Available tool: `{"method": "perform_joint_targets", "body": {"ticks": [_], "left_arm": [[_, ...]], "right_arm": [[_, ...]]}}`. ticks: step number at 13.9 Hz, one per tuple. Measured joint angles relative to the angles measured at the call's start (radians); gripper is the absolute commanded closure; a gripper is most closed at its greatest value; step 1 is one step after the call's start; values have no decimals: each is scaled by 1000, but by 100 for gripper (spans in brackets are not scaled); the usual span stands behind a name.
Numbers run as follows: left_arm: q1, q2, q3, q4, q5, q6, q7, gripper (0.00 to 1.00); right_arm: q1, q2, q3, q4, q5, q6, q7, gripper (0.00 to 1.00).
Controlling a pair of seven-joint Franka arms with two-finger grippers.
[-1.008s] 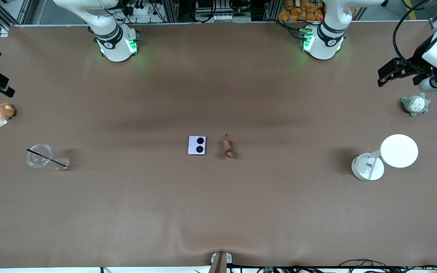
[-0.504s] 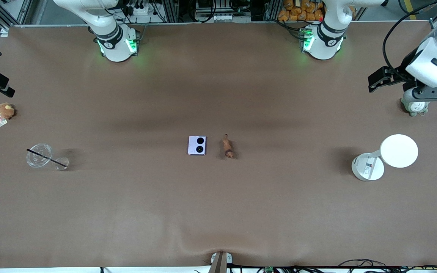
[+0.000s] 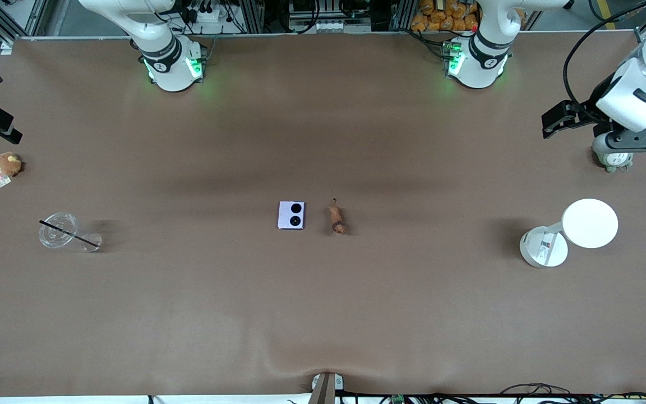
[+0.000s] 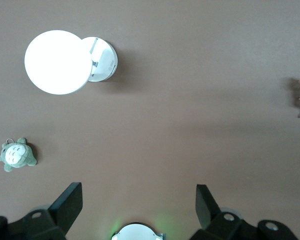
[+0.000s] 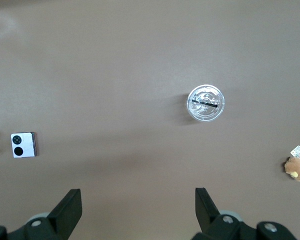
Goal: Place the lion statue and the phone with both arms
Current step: 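Move the left gripper out from rest toward the lion statue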
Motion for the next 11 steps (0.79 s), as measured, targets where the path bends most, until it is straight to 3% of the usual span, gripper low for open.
{"method": "perform_joint_targets", "body": {"ticks": [11], "left_arm": [[-15, 67, -41, 2, 0, 79, -2, 0]], "right_arm": [[0, 0, 0, 0, 0, 0, 0, 0]]}}
